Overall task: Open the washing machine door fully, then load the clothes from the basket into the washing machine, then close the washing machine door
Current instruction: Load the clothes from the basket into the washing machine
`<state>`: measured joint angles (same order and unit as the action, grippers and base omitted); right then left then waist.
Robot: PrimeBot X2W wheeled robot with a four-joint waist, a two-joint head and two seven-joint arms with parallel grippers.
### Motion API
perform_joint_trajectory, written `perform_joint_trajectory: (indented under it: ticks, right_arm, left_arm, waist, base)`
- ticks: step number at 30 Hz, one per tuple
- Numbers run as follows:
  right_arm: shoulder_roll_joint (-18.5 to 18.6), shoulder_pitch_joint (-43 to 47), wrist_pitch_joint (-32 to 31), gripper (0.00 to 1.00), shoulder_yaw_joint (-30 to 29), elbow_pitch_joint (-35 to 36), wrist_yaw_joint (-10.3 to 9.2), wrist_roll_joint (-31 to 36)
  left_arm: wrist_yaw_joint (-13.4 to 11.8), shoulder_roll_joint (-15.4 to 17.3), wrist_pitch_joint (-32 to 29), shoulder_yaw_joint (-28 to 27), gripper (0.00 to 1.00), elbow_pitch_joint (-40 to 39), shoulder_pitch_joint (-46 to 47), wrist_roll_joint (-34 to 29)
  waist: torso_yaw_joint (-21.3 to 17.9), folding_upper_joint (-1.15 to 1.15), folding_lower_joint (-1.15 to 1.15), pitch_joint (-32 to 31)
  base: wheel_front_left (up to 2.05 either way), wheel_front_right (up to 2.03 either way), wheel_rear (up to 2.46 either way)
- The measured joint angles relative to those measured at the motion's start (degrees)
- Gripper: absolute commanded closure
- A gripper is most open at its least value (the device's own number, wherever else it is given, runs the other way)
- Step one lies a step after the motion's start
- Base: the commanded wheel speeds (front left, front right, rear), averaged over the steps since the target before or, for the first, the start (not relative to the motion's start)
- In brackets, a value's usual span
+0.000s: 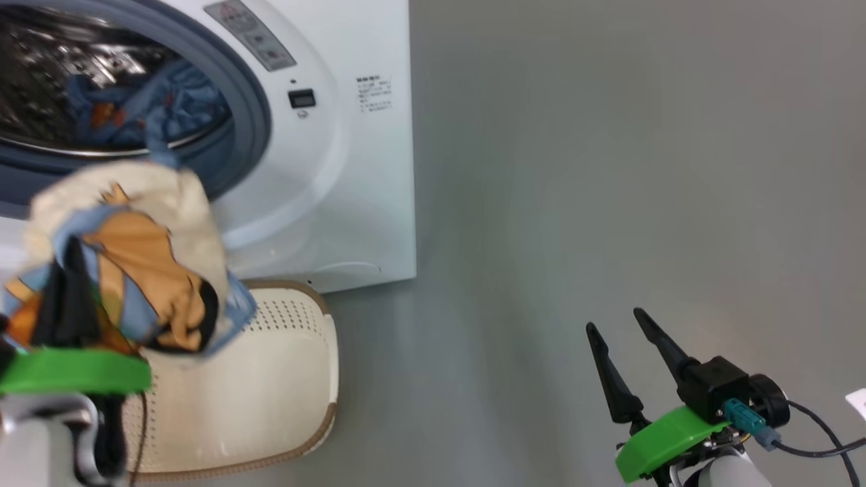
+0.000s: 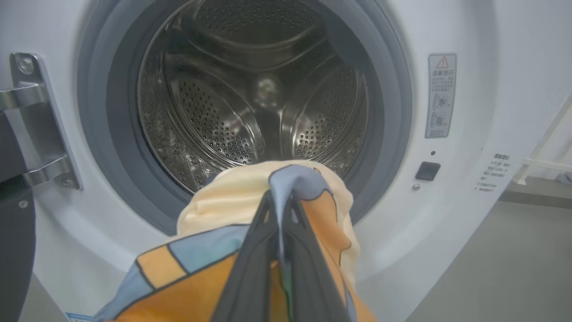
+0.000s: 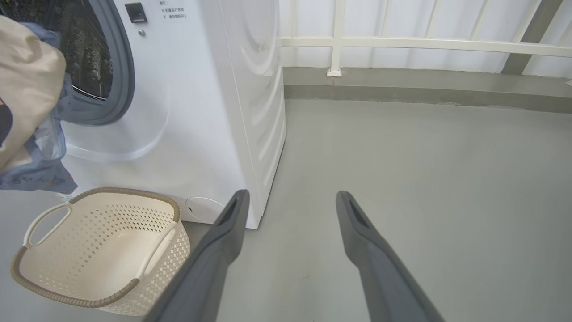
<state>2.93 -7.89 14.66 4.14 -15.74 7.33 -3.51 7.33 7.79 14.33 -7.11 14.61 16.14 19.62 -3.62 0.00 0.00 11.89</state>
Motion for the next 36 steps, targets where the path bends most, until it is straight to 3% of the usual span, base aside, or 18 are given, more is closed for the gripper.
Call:
perform_joint_trajectory:
  ticks: [6,16,28,36]
  right_arm:
    - [0.02,-1.79,0.0,0.0,0.03,1.34,0.0,0.11]
    - [0.02,-5.22,0.01,0.0,0.29,3.96,0.0,0.2]
    - [0.0,-9.34,0.01,0.0,2.91,7.39,0.0,-4.61]
    - [-0.01,-11.09,0.01,0.0,4.46,7.56,0.0,-7.36]
  left_arm:
    - [0.0,3.02,0.14,-0.31,1.0,2.54,9.72,2.7]
    - [0.0,12.36,0.32,2.58,1.0,13.34,28.74,9.13]
    - [0.0,26.66,-1.31,11.47,1.0,22.8,50.25,14.77]
    - [0.0,31.62,-1.79,17.12,1.0,29.24,62.48,16.52]
  waist:
    - [-1.29,0.0,0.0,4.57]
    - [-3.2,0.0,0.0,13.58]
    - [-6.85,0.0,0.0,24.72]
    - [-11.34,0.0,0.0,29.43]
  base:
    - [0.0,0.0,0.0]
    - [0.0,0.0,0.0]
    - [0.0,0.0,0.0]
    - [0.0,0.0,0.0]
